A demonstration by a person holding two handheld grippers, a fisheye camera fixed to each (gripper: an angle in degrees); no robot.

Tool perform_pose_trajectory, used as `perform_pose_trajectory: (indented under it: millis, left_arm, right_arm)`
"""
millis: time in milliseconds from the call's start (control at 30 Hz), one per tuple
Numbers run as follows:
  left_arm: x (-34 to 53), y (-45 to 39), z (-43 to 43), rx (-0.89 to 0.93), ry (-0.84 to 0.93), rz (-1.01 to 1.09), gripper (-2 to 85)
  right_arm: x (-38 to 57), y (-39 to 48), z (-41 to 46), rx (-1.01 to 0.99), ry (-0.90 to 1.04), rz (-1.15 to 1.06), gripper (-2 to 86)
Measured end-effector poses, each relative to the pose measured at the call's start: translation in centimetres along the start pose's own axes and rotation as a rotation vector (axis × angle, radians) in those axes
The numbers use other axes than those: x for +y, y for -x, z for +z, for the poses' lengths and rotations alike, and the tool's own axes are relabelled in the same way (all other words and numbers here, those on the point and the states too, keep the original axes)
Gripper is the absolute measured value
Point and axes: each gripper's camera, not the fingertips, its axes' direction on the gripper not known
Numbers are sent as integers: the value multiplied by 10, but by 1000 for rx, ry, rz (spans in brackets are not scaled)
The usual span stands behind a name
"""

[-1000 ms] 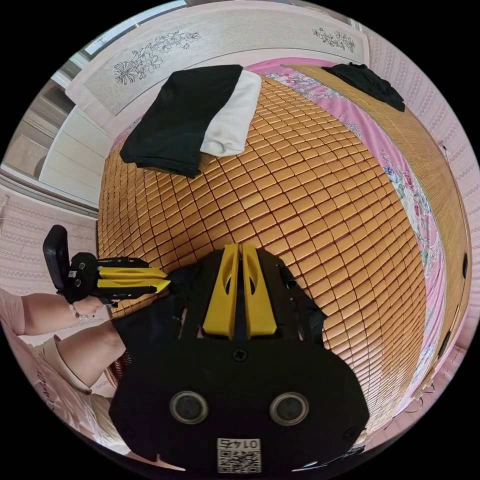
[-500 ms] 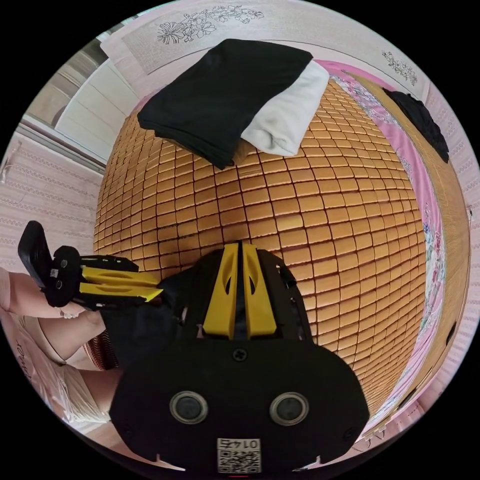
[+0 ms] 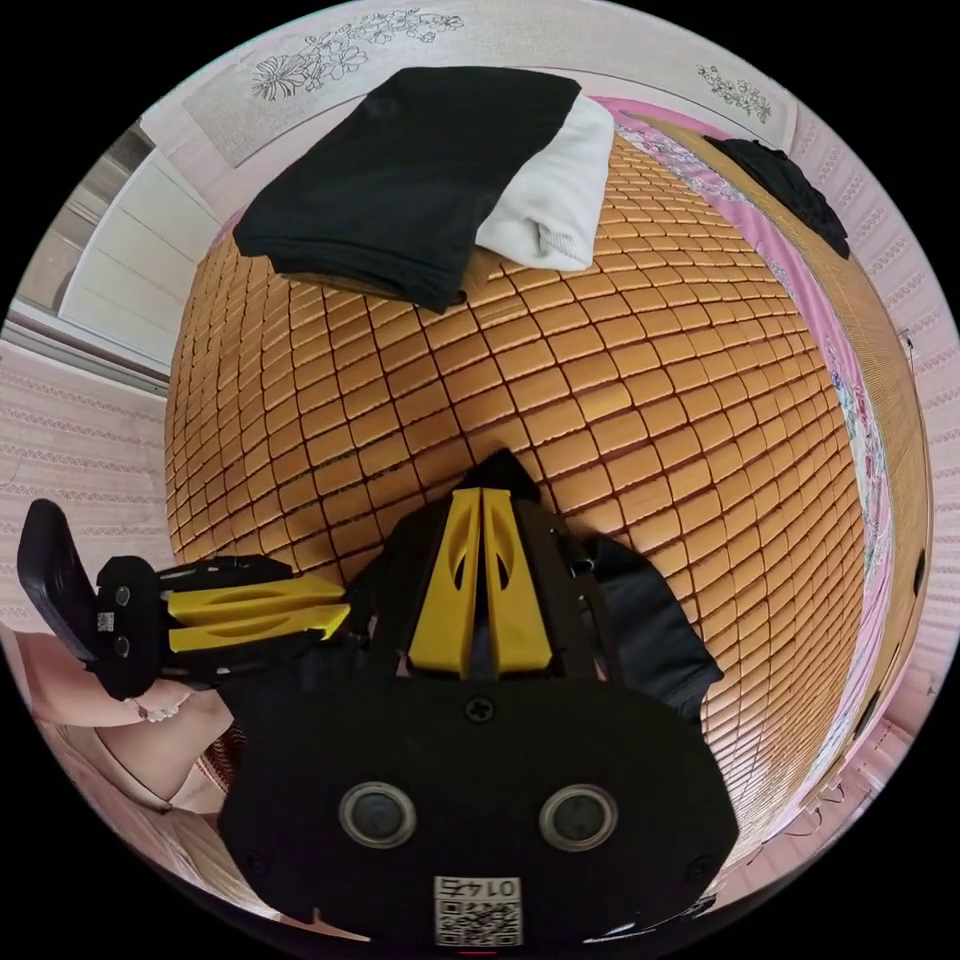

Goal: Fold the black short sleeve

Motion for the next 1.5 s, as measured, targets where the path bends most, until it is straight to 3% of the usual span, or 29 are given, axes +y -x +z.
perform_pose_trajectory:
  millis: [200,300,433,533,667,767,900,1100,1267,1500]
  left_arm:
    - [-2,-21,10,5,35,18,17]
    - [-4,-30,-1,-17,-2,-3,38]
    - [-10,-49,-23,-64,-29,36,43]
    - [-18,-84,-30,-63,-23,137,40]
    - [-30,-166,-4,42,39,342,36]
    - [-37,-240,32,170,112,487,36]
    - [-41,-352,86,287,232,709,46]
    - [-38,-468,160,166,337,917,65]
    - [-27,-500,211,-6,480,984,38]
    - [-13,-512,201,137,413,1060,-7]
  right_arm:
    - [20,-11,-9,-81,-31,61,-6]
    - [64,-21,-45,-97,-172,134,-7]
    - [185,-38,-94,-35,-278,348,-7]
    - [293,-57,-108,93,-192,593,-4]
    - [433,-82,-116,113,-107,927,19]
    - [495,-92,-123,90,-176,1061,48]
    - [535,-103,-124,34,-269,1138,64]
    - [572,-121,-113,-85,-361,1199,70]
    - [595,-129,-102,-128,-346,1224,34]
    - [621,-120,-107,-147,-412,1264,9]
